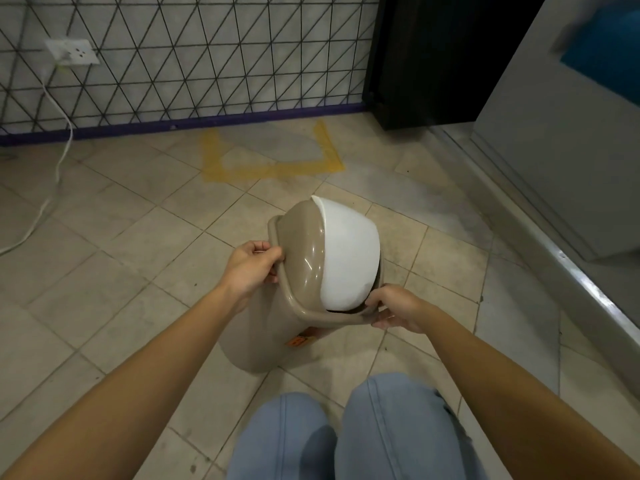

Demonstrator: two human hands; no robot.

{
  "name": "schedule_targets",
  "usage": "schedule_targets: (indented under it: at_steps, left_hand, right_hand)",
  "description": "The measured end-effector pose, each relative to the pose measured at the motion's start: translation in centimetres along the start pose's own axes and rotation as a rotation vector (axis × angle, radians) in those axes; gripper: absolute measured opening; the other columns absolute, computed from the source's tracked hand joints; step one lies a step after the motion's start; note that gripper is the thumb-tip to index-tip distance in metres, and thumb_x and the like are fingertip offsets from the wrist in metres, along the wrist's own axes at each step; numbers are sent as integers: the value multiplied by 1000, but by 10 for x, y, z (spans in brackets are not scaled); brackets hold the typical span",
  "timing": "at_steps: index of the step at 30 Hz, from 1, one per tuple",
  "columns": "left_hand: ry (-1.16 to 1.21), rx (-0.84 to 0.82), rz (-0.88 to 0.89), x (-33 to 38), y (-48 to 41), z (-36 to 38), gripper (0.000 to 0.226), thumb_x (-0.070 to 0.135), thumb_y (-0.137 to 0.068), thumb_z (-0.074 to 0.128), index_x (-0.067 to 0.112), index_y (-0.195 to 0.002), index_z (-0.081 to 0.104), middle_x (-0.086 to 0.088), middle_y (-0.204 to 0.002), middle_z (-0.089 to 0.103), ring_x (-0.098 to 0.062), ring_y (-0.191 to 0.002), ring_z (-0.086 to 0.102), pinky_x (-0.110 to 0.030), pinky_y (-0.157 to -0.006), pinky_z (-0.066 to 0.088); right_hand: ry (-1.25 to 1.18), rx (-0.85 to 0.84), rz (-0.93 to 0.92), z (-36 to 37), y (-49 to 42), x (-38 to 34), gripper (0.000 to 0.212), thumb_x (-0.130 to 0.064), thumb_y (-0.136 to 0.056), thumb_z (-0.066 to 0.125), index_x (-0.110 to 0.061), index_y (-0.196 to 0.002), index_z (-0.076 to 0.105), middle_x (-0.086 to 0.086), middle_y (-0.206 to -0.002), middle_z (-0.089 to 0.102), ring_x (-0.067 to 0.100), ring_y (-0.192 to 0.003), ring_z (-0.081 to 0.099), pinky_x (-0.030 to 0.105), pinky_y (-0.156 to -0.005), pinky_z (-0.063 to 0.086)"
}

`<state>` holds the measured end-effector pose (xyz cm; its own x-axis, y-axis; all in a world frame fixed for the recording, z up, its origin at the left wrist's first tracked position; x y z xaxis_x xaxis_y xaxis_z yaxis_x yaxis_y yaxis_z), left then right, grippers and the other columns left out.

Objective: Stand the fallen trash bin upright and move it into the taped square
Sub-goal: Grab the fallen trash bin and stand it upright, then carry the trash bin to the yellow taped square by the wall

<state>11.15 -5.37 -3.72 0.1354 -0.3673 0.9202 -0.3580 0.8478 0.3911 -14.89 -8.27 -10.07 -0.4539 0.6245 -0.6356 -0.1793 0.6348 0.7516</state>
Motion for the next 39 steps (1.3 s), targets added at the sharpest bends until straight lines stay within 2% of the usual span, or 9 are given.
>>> schedule_targets:
  at_steps: [5, 11, 20, 26, 32, 33, 34, 36, 39]
  left_hand:
    - [-2, 8, 12, -3, -1, -9, 14, 8, -79, 60, 6, -93, 58, -3, -68, 58, -12, -55, 53, -26, -55, 48]
    - [-25, -26, -3, -15, -5, -9, 17, 8, -83, 56, 5, -100, 56, -8, -76, 59, -21, -64, 54, -34, -61, 51]
    - [-79, -39, -41, -31, -5, -17, 20, 7, -88, 50, 4, -108, 55, -10, -85, 61, -23, -69, 60, -32, -64, 54]
    - [-78, -31, -42, -33, -3, -26, 23, 5, -90, 48, 5, -112, 56, -10, -87, 62, -24, -72, 61, -32, -66, 54]
    - [-93, -11, -35, -35, -1, -25, 32, 7, -91, 47, 5, -122, 53, -7, -84, 62, -20, -71, 61, -29, -63, 53]
    - [-128, 7, -14, -35, -1, -26, 35, 9, -91, 48, 7, -126, 51, -6, -88, 62, -19, -74, 61, -29, -65, 53]
    - [-205, 42, 34, -32, -1, -28, 39, 13, -91, 51, 10, -129, 49, -5, -94, 61, -18, -80, 61, -29, -69, 52]
    - [-399, 124, 205, -22, 1, -32, 45, 20, -88, 56, 16, -132, 47, 0, -111, 58, -16, -96, 59, -26, -78, 47]
    - [-432, 124, 380, -11, 10, -30, 51, 20, -84, 56, 25, -134, 46, 5, -127, 53, -7, -106, 51, -24, -86, 43]
  right_hand:
    - [-1, -8, -70, -13, 11, -15, 15, -11, -78, 60, -9, -93, 57, 9, -93, 56, 22, -80, 58, 29, -64, 53]
    - [51, 12, -116, -26, 21, -29, 42, -10, -74, 68, -9, -112, 49, 8, -96, 61, 17, -82, 63, 23, -54, 53]
    - [120, 83, -161, -23, 20, -32, 63, -16, -69, 77, -19, -115, 35, 4, -97, 57, 16, -82, 65, 26, -59, 56]
    - [160, 31, -165, -9, 17, -27, 78, -19, -67, 78, -16, -131, 32, 8, -111, 56, 20, -94, 63, 31, -69, 57]
    - [177, 41, -197, -9, 19, -29, 89, -21, -65, 80, -13, -138, 28, 4, -109, 55, 16, -92, 62, 26, -63, 56]
    - [225, 62, -233, -10, 20, -32, 95, -24, -64, 81, -15, -140, 24, 2, -112, 53, 16, -96, 60, 27, -66, 56]
    - [300, 99, -288, -11, 21, -36, 103, -28, -62, 83, -17, -142, 19, 2, -121, 48, 17, -105, 56, 31, -77, 56]
    - [456, 173, -418, -13, 26, -47, 119, -39, -56, 85, -22, -145, 8, 4, -142, 28, 21, -130, 37, 43, -104, 42]
    - [537, 186, -553, -8, 35, -60, 136, -45, -44, 89, -25, -146, 1, 0, -148, 16, 20, -139, 19, 45, -114, 27]
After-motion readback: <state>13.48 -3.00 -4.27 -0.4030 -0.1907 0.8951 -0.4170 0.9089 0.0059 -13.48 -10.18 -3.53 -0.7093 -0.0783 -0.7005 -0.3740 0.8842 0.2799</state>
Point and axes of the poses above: each hand's wrist, its own y-axis away from the middle knuckle, its own z-axis out of the palm, x = y × z, the point moved 7 cm from there along -y, towards the middle knuckle
